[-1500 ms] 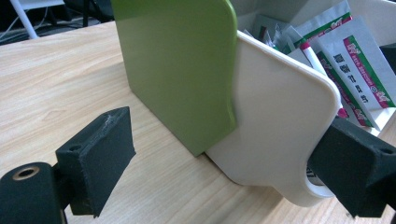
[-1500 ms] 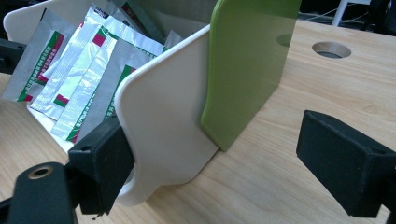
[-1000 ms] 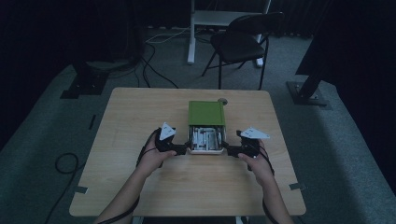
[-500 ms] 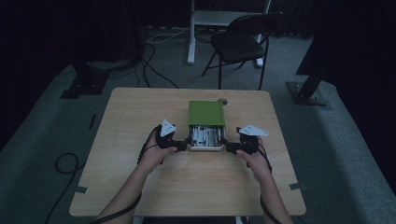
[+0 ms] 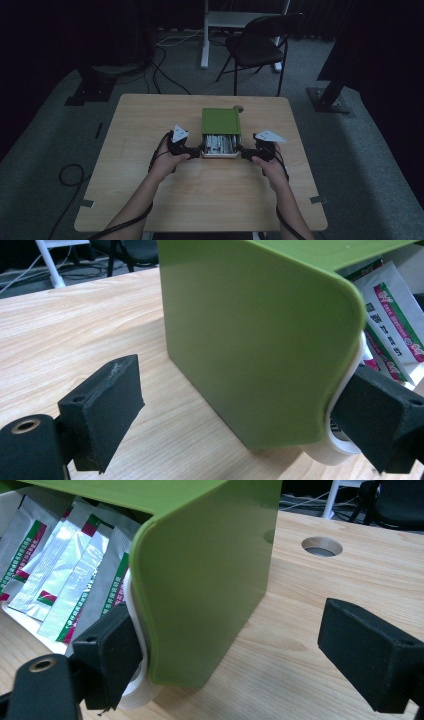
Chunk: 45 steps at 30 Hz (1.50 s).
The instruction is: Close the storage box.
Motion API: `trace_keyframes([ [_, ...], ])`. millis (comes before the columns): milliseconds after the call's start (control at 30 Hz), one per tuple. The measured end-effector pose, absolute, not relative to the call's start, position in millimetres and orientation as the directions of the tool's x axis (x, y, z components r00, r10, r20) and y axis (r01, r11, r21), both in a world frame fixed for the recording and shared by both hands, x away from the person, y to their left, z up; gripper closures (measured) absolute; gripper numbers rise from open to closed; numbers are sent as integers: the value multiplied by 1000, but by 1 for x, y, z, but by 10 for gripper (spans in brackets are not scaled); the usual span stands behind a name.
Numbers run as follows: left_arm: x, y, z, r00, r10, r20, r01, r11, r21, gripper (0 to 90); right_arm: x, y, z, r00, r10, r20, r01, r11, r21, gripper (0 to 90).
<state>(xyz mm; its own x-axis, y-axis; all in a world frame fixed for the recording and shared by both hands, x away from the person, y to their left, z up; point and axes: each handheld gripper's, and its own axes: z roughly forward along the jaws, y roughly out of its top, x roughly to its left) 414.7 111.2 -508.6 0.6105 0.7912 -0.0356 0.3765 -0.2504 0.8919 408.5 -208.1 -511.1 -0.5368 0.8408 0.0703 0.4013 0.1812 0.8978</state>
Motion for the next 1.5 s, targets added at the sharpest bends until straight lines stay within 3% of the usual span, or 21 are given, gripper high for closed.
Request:
trace_keyframes([
  [633,418,107,-506,589,808,-20,386,-259,885,103,412,-205,-512,-505,859,81,413,158,897,129],
  [700,416,106,-506,589,806,-53,409,-241,880,125,412,-205,-511,-503,861,78,414,161,896,130],
  [1500,384,116,-506,598,801,-2,372,-276,886,102,387,-210,-506,-507,855,111,411,126,903,126],
])
